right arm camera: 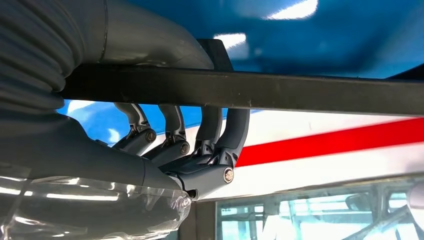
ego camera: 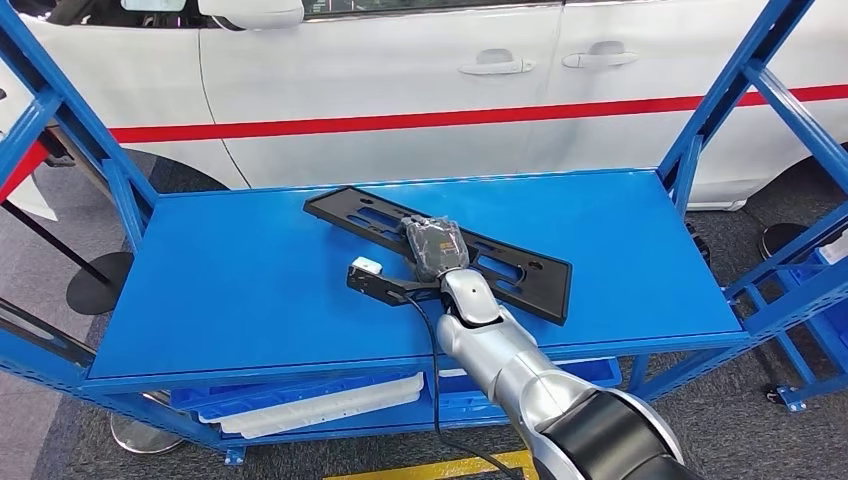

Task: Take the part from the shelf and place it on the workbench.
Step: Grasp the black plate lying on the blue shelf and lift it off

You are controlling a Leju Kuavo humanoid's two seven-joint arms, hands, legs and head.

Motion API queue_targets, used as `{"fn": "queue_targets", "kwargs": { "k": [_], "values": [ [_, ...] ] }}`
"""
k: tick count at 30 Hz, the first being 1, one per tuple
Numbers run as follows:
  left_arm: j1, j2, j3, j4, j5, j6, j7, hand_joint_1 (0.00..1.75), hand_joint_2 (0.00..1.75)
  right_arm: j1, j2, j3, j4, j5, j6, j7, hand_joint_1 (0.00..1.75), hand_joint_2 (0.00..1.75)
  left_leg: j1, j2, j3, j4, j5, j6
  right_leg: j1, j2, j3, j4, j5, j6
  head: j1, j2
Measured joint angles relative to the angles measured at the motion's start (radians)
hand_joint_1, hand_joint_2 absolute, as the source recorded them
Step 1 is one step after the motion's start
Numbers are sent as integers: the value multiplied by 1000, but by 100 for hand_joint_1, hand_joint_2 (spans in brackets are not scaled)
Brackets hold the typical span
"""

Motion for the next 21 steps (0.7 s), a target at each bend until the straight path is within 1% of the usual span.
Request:
{"fn": "queue_targets", "kwargs": {
  "k": [5, 9, 11, 13, 16, 21],
  "values": [
    [0, 0, 2, 0, -4, 3, 2, 0, 0, 7, -5, -29, -69, -118, 5, -107, 175, 175, 0, 2, 1, 0, 0, 0, 0, 2, 1, 0, 1, 0, 0, 0],
    [1, 0, 5, 0, -7, 11, 2, 0, 0, 41, -21, -48, -247, -319, 53, -214, 175, 175, 0, 4, 4, 0, 0, 0, 0, 4, 3, 0, 1, 0, 0, 0],
    [1, 0, 8, 0, -9, 13, 3, 0, 0, 56, -32, -49, -347, -393, 76, -227, 175, 175, 0, 5, 5, 0, 0, 0, 0, 5, 4, 0, 1, 0, 0, 0],
    [1, 0, 12, 0, -11, 13, 3, 0, 0, 77, -43, -52, -431, -441, 87, -233, 175, 175, 0, 5, 5, 0, 0, 0, 0, 4, 5, -1, 1, 0, 0, 0],
    [1, 0, 18, 0, -20, 16, 2, 0, 0, 130, -66, -54, -576, -537, 96, -253, 175, 175, -1, 5, 5, 0, 0, 0, 0, 4, 4, -1, 1, 0, 0, 0],
    [2, 0, 19, 0, -43, 23, 3, 0, 0, 229, -143, -62, -915, -726, 137, -251, 175, 175, -1, 5, 4, 0, -1, 1, 0, 4, 3, -1, 1, 1, 0, 0]
  ]
}}
